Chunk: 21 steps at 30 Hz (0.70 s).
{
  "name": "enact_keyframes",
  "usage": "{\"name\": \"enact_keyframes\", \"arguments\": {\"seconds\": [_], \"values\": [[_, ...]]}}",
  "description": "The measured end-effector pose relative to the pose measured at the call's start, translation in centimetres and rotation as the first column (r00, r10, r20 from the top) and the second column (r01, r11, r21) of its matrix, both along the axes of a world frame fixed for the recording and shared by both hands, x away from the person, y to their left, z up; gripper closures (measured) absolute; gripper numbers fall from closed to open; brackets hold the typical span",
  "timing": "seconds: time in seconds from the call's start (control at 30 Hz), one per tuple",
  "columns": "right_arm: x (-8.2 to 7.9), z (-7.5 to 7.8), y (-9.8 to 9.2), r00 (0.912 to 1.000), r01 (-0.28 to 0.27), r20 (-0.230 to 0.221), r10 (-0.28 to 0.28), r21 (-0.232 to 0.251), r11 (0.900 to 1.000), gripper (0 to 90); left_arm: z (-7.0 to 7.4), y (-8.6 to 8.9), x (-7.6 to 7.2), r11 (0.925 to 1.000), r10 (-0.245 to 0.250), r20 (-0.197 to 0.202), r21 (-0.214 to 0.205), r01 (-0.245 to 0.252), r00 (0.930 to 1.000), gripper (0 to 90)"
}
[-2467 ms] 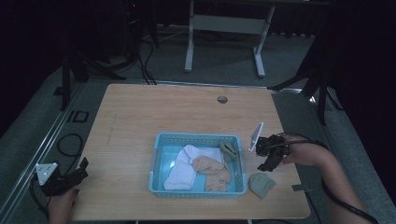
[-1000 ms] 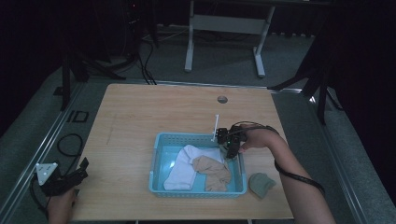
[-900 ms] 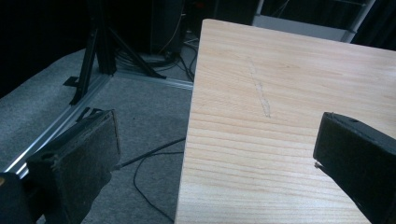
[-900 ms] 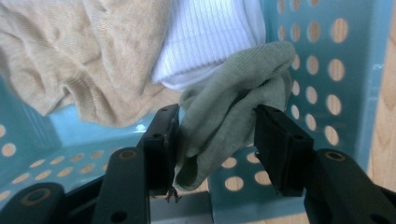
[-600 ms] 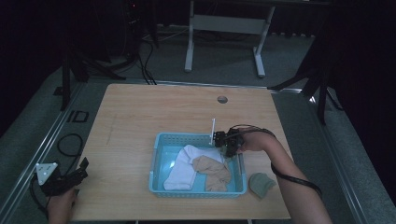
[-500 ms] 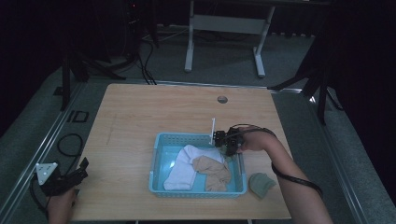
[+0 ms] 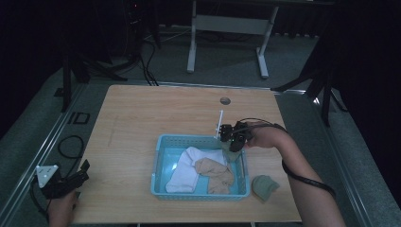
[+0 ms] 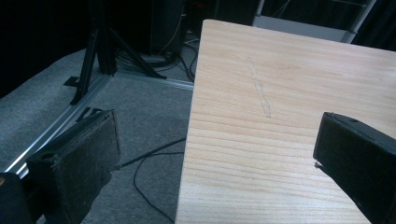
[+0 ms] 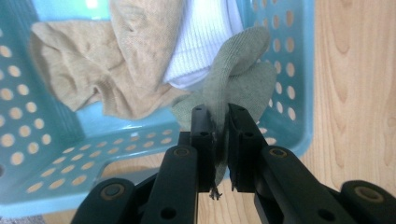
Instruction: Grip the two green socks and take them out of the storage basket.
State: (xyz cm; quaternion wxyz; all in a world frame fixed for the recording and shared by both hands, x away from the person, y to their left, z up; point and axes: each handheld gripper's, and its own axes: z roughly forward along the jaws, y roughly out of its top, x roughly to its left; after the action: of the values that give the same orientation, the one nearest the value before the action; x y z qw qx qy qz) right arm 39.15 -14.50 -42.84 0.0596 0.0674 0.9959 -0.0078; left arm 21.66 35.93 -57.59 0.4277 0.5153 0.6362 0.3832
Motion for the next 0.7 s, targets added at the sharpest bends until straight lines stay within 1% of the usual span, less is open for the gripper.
{"name": "enact_keyframes", "arguments": {"seconds": [0.1,0.27,0.43,0.57,0.7], "values": [[-0.2,1.0,-0.1,0.9999,0.007,0.009,-0.007,0.014,0.9999,82.1,0.0,0.0,0.0,1.0000,-0.002,0.001,0.003,0.002,1.0000,0.7],[-0.7,2.6,-0.2,0.9998,-0.004,0.017,0.003,0.039,0.9992,82.1,0.0,-0.1,0.0,1.0000,-0.002,-0.002,0.005,0.002,1.0000,0.7],[-1.2,3.9,-0.2,0.9996,-0.012,0.025,0.011,0.038,0.9992,82.1,0.0,0.0,-0.1,0.9999,-0.008,0.005,0.010,0.008,1.0000,0.7],[-1.3,4.5,-0.3,0.9994,-0.013,0.033,0.012,0.034,0.9994,82.1,0.0,0.0,-0.1,0.9999,-0.009,0.005,0.010,0.009,0.9999,0.7],[-1.4,5.3,-0.8,0.9991,0.000,0.041,-0.002,0.050,0.9987,82.1,0.0,0.0,-0.1,0.9999,-0.008,0.004,0.009,0.008,1.0000,0.7]]}}
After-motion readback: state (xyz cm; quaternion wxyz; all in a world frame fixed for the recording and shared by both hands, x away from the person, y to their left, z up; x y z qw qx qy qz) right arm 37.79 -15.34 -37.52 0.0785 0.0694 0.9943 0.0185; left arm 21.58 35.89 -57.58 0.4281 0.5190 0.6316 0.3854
